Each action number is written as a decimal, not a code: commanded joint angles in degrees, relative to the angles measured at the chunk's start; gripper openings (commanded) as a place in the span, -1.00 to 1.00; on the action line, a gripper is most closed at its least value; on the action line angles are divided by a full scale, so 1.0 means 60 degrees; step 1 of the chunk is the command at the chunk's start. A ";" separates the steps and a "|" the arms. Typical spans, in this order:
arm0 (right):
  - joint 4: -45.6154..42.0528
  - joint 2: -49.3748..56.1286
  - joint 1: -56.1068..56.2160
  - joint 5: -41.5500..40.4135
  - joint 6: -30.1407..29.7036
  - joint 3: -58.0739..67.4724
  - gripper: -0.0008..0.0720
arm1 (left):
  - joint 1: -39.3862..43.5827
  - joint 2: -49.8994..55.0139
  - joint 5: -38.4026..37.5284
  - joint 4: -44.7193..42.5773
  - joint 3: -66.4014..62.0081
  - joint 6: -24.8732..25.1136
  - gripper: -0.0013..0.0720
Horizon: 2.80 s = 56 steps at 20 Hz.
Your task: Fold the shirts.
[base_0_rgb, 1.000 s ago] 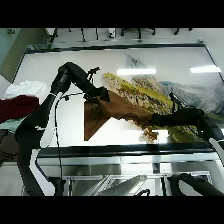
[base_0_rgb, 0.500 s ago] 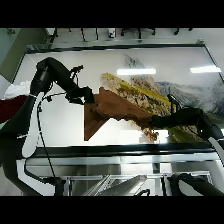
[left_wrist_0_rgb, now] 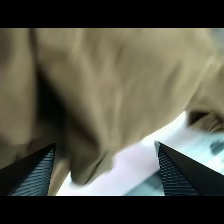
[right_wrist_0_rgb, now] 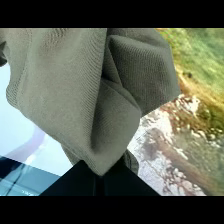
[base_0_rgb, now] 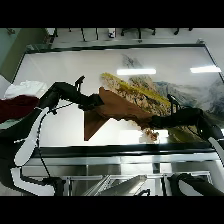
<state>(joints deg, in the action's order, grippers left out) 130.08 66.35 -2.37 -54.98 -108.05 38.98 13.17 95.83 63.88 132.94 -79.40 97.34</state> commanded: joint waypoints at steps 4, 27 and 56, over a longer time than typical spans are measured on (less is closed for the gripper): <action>0.0000 0.0007 -0.0004 0.0000 0.0004 0.0007 -0.92 | 0.0339 0.0328 -0.0277 0.0098 0.0397 0.0204 0.82; -0.0076 -0.4761 -0.1668 -0.2346 -0.0280 1.3209 -0.92 | 0.0098 -0.9806 -0.3759 -0.1723 -0.4739 -0.0335 -0.93; 0.0758 0.5315 -0.2109 -0.0929 -0.0036 0.7198 -0.92 | -0.0601 0.2838 0.1861 -0.1880 -0.6437 -0.1679 0.96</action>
<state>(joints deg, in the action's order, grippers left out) 135.09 97.34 -13.39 -61.06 -108.05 81.89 11.92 112.68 58.33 121.71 -114.67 90.50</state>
